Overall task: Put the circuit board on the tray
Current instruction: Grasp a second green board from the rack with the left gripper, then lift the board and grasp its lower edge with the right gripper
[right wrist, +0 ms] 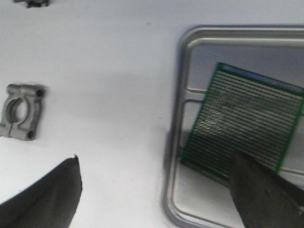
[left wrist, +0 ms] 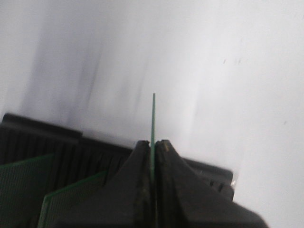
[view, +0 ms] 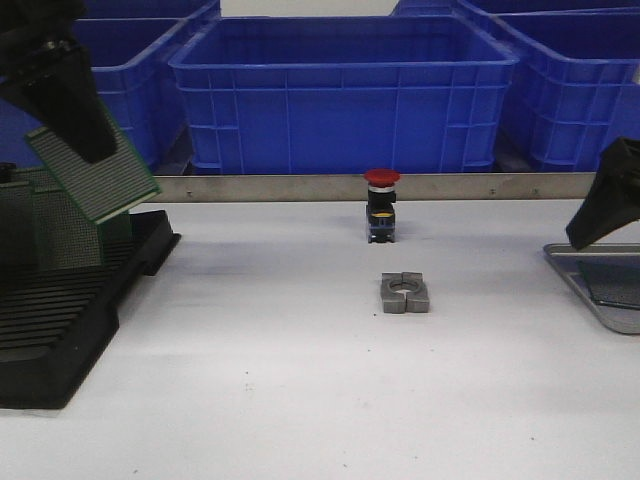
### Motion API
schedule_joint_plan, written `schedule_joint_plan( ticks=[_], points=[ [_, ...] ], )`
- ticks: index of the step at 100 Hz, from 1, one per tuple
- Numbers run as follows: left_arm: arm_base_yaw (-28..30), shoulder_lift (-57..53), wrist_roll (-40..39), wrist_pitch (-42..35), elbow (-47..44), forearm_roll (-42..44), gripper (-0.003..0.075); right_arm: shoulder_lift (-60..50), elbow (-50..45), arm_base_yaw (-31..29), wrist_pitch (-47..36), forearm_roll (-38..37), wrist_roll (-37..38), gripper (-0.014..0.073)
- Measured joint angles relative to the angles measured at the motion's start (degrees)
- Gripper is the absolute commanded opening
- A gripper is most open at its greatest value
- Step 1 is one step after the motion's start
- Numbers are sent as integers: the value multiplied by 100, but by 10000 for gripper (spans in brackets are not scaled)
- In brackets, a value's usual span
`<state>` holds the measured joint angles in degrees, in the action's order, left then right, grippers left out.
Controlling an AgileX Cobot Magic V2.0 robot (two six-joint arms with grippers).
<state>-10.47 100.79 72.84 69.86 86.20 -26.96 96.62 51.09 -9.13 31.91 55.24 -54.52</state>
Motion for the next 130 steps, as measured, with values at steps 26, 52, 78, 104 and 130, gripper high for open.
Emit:
schedule_joint_plan(
  ticks=[26,52,78,104,130],
  points=[
    [-421,0,0,0,0,-831,-20,0,24,942,719,655,-1812,643],
    [-1154,0,0,0,0,-945,-20,0,24,1978,1348,1191,-3914,643],
    [-1521,0,0,0,0,-945,-20,0,24,2389,1728,2187,-4981,643],
    [-1545,0,0,0,0,-961,-20,0,24,2405,2200,3050,-5534,619],
    [-1545,0,0,0,0,-981,-20,0,24,2405,2296,3130,-5586,121]
  ],
)
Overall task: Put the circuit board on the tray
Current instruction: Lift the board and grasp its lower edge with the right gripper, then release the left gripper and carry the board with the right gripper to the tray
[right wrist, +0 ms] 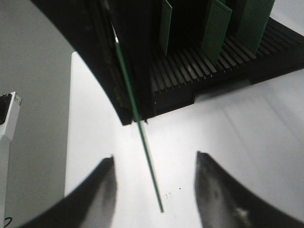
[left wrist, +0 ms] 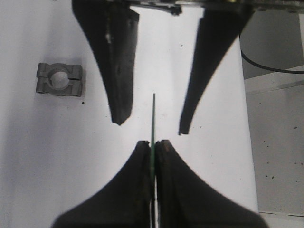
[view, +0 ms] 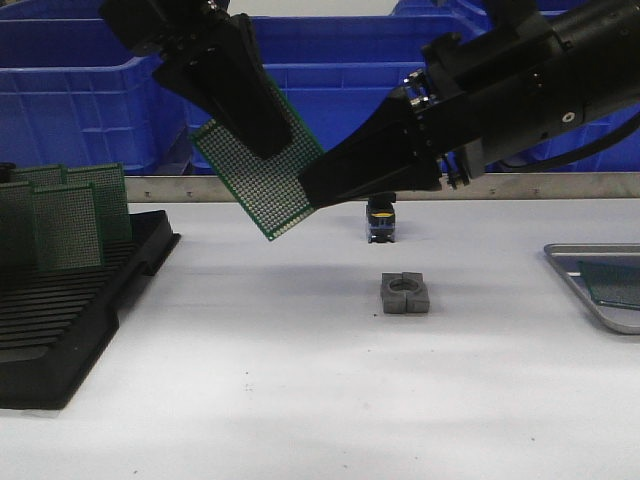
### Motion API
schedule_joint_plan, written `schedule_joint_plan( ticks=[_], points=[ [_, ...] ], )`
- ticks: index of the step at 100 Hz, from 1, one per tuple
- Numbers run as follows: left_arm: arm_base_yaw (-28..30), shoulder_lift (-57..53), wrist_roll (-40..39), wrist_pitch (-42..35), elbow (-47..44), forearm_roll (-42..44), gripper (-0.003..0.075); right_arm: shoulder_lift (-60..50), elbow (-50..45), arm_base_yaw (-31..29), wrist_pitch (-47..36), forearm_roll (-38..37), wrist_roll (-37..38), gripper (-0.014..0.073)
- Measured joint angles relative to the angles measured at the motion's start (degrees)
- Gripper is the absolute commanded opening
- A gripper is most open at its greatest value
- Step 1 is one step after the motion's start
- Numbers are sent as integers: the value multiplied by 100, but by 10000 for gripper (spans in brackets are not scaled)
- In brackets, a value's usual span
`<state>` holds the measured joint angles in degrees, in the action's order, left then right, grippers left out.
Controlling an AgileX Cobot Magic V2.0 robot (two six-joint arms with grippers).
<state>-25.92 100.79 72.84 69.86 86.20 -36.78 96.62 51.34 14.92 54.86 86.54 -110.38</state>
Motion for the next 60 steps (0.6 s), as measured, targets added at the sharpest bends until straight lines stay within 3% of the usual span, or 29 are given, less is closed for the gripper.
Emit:
schedule_joint_plan(
  ticks=[12,28,35,52,60],
  points=[
    [0,0,0,0,0,0,-20,0,0,0,0,0,0,-71],
    [0,0,0,58,5,0,8,0,0,10,102,-73,-166,-68],
    [0,0,0,58,5,0,102,0,0,10,124,-84,-166,-68],
    [0,0,0,6,14,0,454,0,0,10,93,-26,-105,-68],
    [0,0,0,-5,14,0,531,0,0,10,82,-18,7,-68]
  ],
)
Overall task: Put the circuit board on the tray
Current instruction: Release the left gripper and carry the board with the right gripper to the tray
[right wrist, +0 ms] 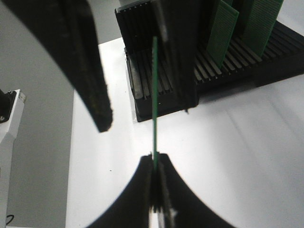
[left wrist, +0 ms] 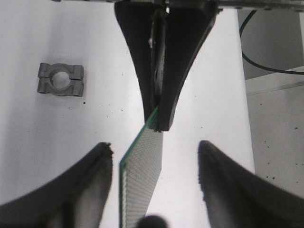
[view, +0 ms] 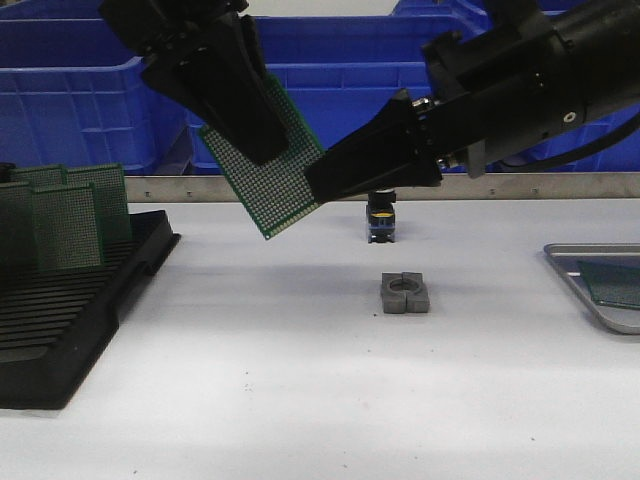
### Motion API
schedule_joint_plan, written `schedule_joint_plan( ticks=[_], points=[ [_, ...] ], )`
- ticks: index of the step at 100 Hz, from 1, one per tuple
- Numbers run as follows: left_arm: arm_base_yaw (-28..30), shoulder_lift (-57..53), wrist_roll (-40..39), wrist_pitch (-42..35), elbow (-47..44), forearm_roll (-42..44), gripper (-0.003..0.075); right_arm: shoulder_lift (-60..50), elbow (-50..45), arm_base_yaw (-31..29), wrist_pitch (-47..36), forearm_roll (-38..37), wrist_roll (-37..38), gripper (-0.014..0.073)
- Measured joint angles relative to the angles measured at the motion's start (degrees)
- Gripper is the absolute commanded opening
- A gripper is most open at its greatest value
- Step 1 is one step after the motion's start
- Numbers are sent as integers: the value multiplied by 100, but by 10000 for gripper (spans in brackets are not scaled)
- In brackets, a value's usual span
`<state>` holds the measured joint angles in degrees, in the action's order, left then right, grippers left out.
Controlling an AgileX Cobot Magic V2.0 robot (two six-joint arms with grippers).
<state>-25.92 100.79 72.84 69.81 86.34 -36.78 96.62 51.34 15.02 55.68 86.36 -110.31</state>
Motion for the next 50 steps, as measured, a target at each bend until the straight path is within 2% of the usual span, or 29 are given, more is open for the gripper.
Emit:
schedule_joint_plan(
  ticks=[23,50],
  points=[
    [0,0,0,-303,0,313,536,0,0,-176,-141,-132,1371,-68],
    [0,0,0,-596,0,503,536,0,0,-956,-200,-1090,2990,-68]
  ],
)
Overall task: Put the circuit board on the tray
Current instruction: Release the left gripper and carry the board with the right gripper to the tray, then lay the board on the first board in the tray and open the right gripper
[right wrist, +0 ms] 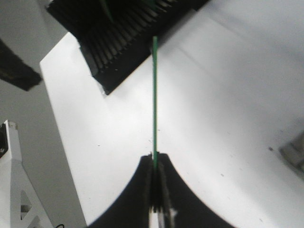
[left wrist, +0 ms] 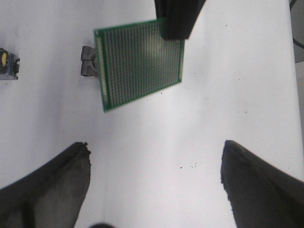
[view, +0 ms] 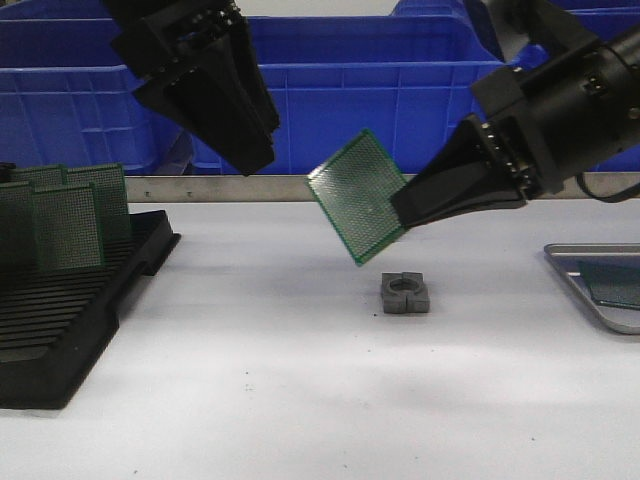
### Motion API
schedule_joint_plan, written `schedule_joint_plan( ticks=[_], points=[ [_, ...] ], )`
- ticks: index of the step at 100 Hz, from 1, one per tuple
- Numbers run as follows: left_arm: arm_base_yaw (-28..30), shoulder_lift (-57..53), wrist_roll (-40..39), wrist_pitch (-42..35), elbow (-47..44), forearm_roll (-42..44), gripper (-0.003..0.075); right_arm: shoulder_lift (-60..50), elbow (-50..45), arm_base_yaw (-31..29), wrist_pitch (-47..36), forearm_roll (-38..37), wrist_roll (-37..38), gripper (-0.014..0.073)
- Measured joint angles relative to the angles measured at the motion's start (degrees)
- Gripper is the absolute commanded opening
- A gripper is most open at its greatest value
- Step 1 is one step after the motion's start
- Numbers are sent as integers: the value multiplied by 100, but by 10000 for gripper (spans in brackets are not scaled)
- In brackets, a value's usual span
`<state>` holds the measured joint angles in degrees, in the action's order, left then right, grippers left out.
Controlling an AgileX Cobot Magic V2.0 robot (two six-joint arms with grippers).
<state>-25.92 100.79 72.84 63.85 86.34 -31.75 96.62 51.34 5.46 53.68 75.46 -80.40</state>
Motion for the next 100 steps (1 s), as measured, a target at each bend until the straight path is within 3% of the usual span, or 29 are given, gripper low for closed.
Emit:
schedule_joint_plan(
  ticks=[28,49,71,81,93,100],
  points=[
    [0,0,0,-23,0,5,536,0,0,-1332,-842,-99,1440,-68],
    [0,0,0,-23,0,5,536,0,-34,-2089,-1375,-133,1665,-68],
    [0,0,0,-23,0,5,536,0,-335,-2233,-2191,-133,1677,-46],
    [0,0,0,-23,0,5,536,0,-362,-2233,-2268,-133,1688,102],
    [0,0,0,-23,0,5,536,0,-362,-2233,-2262,-133,1687,455],
    [0,0,0,-23,0,5,536,0,-362,-2233,-2284,-133,1687,608]
  ],
)
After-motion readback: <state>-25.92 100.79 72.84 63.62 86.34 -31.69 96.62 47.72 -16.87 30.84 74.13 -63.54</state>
